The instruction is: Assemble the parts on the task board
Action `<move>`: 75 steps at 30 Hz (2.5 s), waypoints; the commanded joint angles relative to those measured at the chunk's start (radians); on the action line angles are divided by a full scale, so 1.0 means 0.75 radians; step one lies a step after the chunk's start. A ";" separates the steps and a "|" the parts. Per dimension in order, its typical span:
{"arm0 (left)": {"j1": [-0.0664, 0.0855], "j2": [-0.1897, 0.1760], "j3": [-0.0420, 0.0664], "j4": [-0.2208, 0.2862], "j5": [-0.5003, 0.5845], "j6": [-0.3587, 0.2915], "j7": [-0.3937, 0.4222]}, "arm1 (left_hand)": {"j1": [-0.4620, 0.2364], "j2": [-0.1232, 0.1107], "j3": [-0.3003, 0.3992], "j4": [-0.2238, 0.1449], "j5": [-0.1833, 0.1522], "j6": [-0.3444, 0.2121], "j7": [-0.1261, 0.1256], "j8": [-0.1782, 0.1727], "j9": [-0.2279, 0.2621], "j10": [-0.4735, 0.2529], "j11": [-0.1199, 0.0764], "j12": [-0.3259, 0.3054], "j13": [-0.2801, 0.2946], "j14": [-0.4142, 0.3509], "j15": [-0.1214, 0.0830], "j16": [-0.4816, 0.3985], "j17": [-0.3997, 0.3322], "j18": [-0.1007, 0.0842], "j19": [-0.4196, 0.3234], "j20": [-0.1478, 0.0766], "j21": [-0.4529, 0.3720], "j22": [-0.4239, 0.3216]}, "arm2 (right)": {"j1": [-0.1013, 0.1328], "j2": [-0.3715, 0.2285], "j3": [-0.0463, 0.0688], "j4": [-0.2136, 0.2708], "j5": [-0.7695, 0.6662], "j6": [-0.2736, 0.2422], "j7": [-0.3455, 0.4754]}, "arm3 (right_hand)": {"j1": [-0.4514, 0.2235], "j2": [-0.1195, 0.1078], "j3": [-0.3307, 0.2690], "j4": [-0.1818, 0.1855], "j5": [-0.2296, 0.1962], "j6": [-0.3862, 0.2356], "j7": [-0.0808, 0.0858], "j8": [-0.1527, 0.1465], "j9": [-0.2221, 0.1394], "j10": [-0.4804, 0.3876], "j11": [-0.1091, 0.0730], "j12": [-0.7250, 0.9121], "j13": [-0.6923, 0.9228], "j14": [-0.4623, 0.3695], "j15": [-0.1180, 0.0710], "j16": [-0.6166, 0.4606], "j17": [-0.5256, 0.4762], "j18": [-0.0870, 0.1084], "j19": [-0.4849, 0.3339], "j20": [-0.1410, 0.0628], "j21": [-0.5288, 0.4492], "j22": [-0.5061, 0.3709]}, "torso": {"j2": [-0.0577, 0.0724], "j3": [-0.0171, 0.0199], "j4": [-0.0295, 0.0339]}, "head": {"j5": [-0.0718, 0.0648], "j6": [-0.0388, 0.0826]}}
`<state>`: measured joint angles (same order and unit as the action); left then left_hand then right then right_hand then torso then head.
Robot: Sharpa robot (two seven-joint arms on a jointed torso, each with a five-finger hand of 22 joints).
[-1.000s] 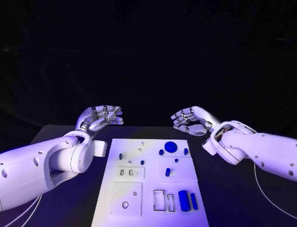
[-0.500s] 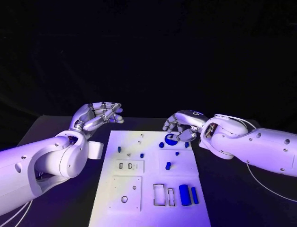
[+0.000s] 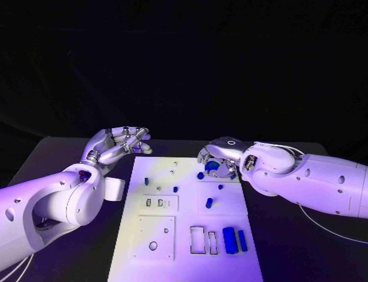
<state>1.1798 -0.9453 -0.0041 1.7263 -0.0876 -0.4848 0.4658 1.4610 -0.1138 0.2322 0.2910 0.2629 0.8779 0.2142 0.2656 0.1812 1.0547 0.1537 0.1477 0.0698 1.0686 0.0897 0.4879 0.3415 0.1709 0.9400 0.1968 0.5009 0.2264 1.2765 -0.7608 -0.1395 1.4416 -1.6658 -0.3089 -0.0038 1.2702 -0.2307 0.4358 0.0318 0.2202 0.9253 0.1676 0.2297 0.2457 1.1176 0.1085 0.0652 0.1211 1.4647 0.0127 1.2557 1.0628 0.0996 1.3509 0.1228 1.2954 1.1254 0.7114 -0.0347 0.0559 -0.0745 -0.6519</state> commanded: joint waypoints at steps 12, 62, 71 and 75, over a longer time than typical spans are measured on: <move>0.003 -0.002 0.002 0.007 -0.009 0.029 -0.007 | -0.007 -0.013 0.008 -0.001 -0.010 0.004 0.004 -0.004 -0.003 0.008 0.001 -0.009 -0.003 0.003 0.003 0.009 0.006 0.014 0.003 -0.003 0.012 0.003 | -0.008 0.021 -0.001 -0.017 -0.111 0.103 -0.069 | 0.021 0.010 -0.011 0.003 -0.004 0.010 0.003 0.001 0.010 -0.008 -0.003 0.002 0.013 0.049 0.012 0.087 0.090 -0.037 0.045 0.002 0.080 0.117 | 0.014 -0.0041 0.0154 | -0.009 -0.009; 0.003 -0.001 0.002 -0.003 -0.009 0.030 -0.017 | -0.012 -0.016 0.013 -0.001 -0.010 0.001 0.007 -0.007 -0.005 0.005 0.003 -0.017 -0.003 -0.001 0.005 0.016 0.013 0.013 0.001 -0.003 0.019 0.007 | -0.032 0.050 -0.003 -0.045 -0.085 -0.058 -0.048 | 0.111 0.114 0.187 -0.010 -0.098 0.163 -0.039 0.078 0.085 0.182 -0.051 0.011 0.046 0.050 -0.024 0.186 0.157 -0.066 0.107 -0.025 0.196 0.302 | 0.035 -0.0160 0.0402 | -0.024 -0.009; 0.003 0.001 0.002 -0.009 -0.009 0.029 -0.020 | -0.013 -0.017 0.015 -0.002 -0.010 -0.001 0.007 -0.009 -0.005 0.003 0.004 -0.021 -0.003 -0.003 0.005 0.018 0.015 0.013 0.000 -0.003 0.021 0.008 | -0.019 0.078 0.000 -0.057 -0.084 -0.173 -0.094 | 0.099 0.103 0.186 -0.011 -0.107 0.161 -0.040 0.081 0.092 0.184 -0.051 0.007 0.046 0.049 -0.024 0.185 0.151 -0.064 0.101 -0.027 0.192 0.295 | 0.037 -0.0179 0.0468 | -0.035 -0.002; 0.003 0.004 0.002 -0.012 -0.009 0.029 -0.021 | -0.014 -0.018 0.019 -0.002 -0.010 -0.003 0.009 -0.010 -0.006 0.002 0.005 -0.025 -0.003 -0.013 0.008 0.017 0.018 0.012 -0.006 -0.002 0.023 0.009 | -0.014 0.124 0.001 -0.100 -0.078 -0.202 -0.106 | 0.098 0.102 0.187 -0.012 -0.109 0.159 -0.040 0.080 0.093 0.183 -0.051 0.005 0.046 0.049 -0.024 0.187 0.155 -0.065 0.102 -0.027 0.193 0.297 | 0.038 -0.0187 0.0492 | -0.038 0.003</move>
<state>1.1810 -0.9454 -0.0032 1.7165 -0.0898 -0.4790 0.4469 1.4528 -0.1214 0.2405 0.2882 0.2589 0.8778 0.2142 0.2648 0.1780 1.0545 0.1537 0.1342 0.0683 1.0642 0.0940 0.4976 0.3541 0.1703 0.9399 0.1968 0.5123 0.2317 1.2653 -0.6769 -0.1390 1.3749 -1.7228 -0.4091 -0.0606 1.3414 -0.1539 0.5699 0.0248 0.1424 1.0419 0.1374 0.2861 0.3166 1.2325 0.0872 0.0708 0.1546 1.4683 0.0015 1.3923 1.1773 0.0611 1.4237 0.1037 1.4384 1.3078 0.7393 -0.0483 0.0907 -0.1012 -0.6519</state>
